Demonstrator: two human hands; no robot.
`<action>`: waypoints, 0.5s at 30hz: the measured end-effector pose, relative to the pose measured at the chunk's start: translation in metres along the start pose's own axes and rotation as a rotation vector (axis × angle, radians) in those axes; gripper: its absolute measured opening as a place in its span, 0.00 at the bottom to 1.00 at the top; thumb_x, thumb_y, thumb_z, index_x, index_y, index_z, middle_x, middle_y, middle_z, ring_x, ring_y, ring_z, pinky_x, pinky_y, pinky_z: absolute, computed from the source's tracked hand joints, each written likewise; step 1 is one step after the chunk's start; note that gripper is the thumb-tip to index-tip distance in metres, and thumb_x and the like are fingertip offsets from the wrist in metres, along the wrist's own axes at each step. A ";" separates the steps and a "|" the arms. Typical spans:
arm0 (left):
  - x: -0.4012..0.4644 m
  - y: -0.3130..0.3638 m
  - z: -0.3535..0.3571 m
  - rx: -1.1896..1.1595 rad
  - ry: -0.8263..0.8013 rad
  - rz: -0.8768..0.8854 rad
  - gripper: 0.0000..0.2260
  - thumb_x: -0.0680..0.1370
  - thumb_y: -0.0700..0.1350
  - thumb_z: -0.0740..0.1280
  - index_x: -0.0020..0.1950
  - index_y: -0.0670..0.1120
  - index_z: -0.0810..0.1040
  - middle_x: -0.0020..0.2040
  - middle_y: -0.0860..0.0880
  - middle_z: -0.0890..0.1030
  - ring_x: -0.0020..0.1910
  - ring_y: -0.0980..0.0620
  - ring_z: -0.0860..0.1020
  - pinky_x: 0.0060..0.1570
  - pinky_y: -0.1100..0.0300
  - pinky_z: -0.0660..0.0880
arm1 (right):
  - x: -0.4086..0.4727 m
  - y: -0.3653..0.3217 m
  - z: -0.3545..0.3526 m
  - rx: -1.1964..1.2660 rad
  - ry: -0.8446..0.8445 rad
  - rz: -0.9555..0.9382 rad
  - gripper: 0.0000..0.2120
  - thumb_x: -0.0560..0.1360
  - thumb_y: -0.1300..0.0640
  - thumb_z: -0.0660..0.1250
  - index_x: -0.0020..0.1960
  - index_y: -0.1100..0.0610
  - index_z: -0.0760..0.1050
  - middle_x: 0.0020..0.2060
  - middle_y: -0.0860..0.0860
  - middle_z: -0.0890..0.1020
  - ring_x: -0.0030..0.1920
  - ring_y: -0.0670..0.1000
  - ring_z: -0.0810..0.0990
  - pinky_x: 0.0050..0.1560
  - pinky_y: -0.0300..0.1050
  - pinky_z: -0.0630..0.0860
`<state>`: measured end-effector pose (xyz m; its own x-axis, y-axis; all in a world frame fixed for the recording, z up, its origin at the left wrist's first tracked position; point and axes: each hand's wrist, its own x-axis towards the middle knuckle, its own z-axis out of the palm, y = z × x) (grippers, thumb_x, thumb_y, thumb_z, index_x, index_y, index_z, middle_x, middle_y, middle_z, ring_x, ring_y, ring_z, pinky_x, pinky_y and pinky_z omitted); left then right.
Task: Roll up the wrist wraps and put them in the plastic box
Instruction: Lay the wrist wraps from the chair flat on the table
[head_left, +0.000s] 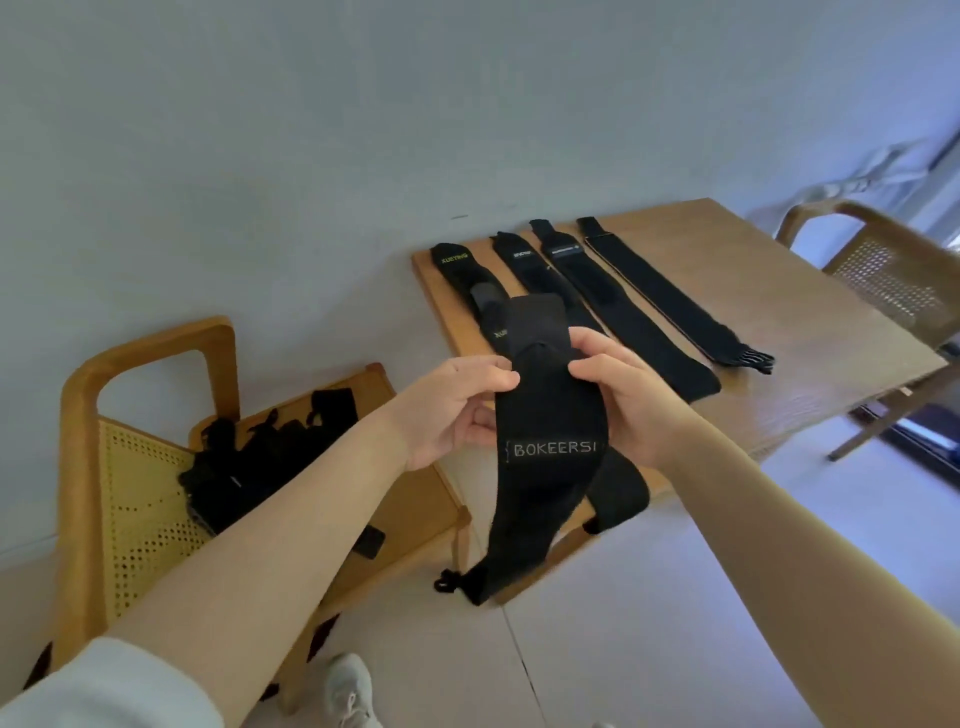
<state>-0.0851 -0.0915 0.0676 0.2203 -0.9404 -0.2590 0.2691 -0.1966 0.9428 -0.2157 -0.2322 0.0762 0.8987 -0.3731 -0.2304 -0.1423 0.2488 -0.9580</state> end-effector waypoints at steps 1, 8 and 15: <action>0.007 -0.002 0.013 0.017 -0.022 -0.012 0.10 0.81 0.43 0.57 0.56 0.44 0.77 0.47 0.47 0.82 0.49 0.46 0.80 0.48 0.56 0.79 | -0.009 -0.002 -0.013 -0.002 0.003 -0.012 0.11 0.80 0.60 0.57 0.59 0.52 0.75 0.51 0.52 0.83 0.50 0.51 0.83 0.44 0.46 0.81; 0.060 -0.005 0.098 -0.098 -0.163 -0.073 0.12 0.80 0.41 0.59 0.62 0.40 0.74 0.55 0.42 0.80 0.56 0.43 0.78 0.53 0.56 0.79 | -0.054 -0.016 -0.096 0.079 0.133 -0.016 0.09 0.79 0.57 0.61 0.56 0.51 0.77 0.50 0.52 0.83 0.51 0.52 0.82 0.48 0.49 0.79; 0.142 0.010 0.139 -0.049 -0.187 -0.108 0.10 0.80 0.38 0.59 0.59 0.37 0.76 0.48 0.43 0.83 0.45 0.48 0.83 0.46 0.58 0.81 | -0.035 -0.035 -0.176 0.082 0.331 0.011 0.09 0.78 0.59 0.63 0.56 0.54 0.78 0.47 0.51 0.84 0.48 0.52 0.83 0.42 0.46 0.79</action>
<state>-0.1810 -0.2656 0.0690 0.0109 -0.9507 -0.3099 0.3277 -0.2894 0.8994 -0.3152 -0.3852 0.0877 0.7117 -0.6368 -0.2966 -0.1053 0.3207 -0.9413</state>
